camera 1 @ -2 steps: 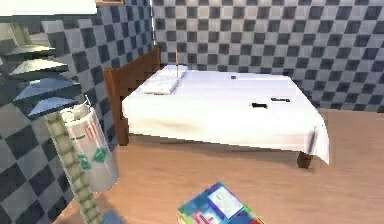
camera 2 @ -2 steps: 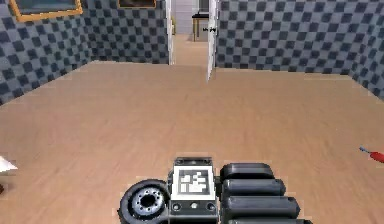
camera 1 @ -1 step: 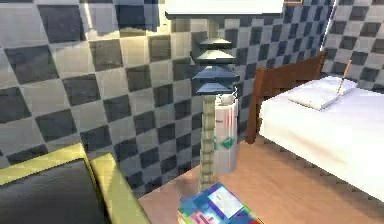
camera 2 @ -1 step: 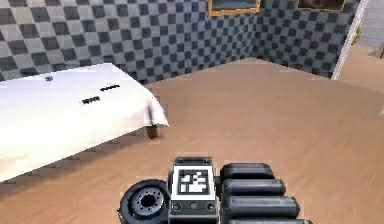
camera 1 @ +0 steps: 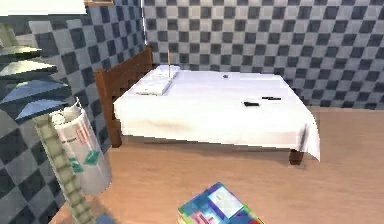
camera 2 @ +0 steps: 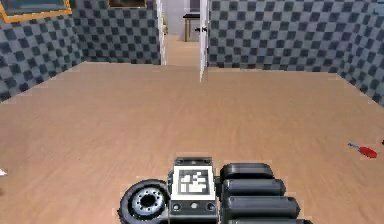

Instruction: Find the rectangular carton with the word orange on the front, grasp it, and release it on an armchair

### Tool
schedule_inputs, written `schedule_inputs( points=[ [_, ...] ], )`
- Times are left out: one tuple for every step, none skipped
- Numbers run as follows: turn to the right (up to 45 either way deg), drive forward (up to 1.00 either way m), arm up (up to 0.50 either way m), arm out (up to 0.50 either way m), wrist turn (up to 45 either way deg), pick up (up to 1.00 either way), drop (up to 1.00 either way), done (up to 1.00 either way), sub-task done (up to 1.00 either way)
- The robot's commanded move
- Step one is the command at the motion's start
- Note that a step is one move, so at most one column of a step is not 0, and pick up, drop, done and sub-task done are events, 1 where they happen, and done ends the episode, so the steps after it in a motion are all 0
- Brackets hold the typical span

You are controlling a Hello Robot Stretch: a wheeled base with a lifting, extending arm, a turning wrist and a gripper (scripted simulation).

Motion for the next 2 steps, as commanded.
schedule_inputs(
  points=[
    [45.0, 0.0, 0.0, 0.0, 0.0, 0.0, 0.0, 0.0, 0.0],
    [6.0, 0.0, 0.0, 0.0, 0.0, 0.0, 0.0, 0.0, 0.0]
  ],
)
